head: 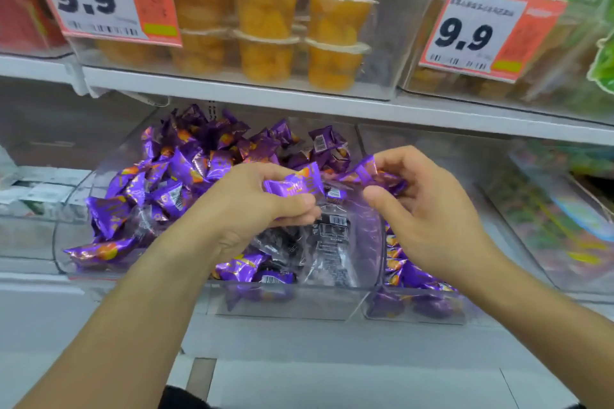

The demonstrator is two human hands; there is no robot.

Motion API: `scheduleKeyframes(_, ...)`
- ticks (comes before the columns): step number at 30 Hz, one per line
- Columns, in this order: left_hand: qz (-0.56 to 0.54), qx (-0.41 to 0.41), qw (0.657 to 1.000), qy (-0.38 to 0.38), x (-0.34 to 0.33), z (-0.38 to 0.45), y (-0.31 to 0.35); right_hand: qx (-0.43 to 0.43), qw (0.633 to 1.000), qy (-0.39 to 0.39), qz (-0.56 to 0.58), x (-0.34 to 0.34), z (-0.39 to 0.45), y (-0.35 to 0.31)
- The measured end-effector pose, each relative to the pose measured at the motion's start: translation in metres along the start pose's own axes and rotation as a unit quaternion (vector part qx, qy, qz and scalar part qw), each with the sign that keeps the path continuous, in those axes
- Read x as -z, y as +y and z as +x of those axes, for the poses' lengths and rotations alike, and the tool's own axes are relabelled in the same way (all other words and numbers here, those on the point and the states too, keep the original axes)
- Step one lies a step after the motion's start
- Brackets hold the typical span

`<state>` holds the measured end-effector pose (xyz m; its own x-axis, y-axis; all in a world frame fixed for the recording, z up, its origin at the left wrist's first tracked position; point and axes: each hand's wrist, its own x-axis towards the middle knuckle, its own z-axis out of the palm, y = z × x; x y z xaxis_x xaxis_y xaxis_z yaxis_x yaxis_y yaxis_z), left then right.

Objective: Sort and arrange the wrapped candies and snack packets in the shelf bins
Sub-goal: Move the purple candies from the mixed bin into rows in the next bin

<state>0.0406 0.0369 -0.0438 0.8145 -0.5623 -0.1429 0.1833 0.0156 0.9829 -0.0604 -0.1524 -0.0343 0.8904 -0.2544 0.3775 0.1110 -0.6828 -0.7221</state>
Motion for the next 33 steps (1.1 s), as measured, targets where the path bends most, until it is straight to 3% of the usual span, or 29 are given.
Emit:
scheduleKeyframes(2, -0.021, 0.018, 0.998, -0.050, -0.015, -0.003, 0.005, -0.018, 0.996, 0.023, 0.079, 0.013, -0.010, 0.003)
scheduleKeyframes(5, -0.085, 0.039, 0.989, -0.118, -0.046, -0.006, 0.012, 0.022, 0.993, 0.062, 0.097, 0.026, -0.020, 0.012)
scheduleKeyframes(8, -0.141, 0.058, 0.982, -0.109, -0.078, -0.009, 0.015, 0.095, 0.984, 0.104, 0.112, 0.035, -0.029, 0.031)
scheduleKeyframes(10, -0.091, 0.034, 0.990, -0.106, -0.095, -0.011, 0.012, 0.128, 0.980, 0.115, 0.102, 0.041, -0.034, 0.041)
scheduleKeyframes(14, -0.048, -0.003, 0.995, -0.088, -0.123, -0.010, -0.001, 0.125, 0.984, 0.064, 0.111, 0.064, -0.042, 0.055)
scheduleKeyframes(17, -0.052, -0.017, 0.994, -0.094, -0.141, -0.004, -0.006, 0.054, 0.979, 0.002, 0.198, 0.084, -0.046, 0.063)
scheduleKeyframes(19, -0.059, -0.022, 0.992, -0.109, -0.151, 0.001, -0.009, -0.037, 0.957, 0.013, 0.289, 0.095, -0.046, 0.067)
scheduleKeyframes(22, -0.063, -0.010, 0.992, -0.108, -0.164, 0.009, -0.013, -0.139, 0.939, 0.020, 0.314, 0.113, -0.044, 0.077)
scheduleKeyframes(25, -0.083, 0.008, 0.989, -0.123, -0.176, 0.013, -0.019, -0.181, 0.915, -0.010, 0.361, 0.130, -0.045, 0.082)
scheduleKeyframes(29, -0.082, 0.035, 0.988, -0.128, -0.185, 0.018, -0.017, -0.241, 0.863, 0.024, 0.444, 0.151, -0.043, 0.084)
scheduleKeyframes(33, -0.136, 0.103, 0.981, -0.095, -0.197, 0.022, -0.015, -0.259, 0.869, 0.011, 0.422, 0.163, -0.044, 0.087)
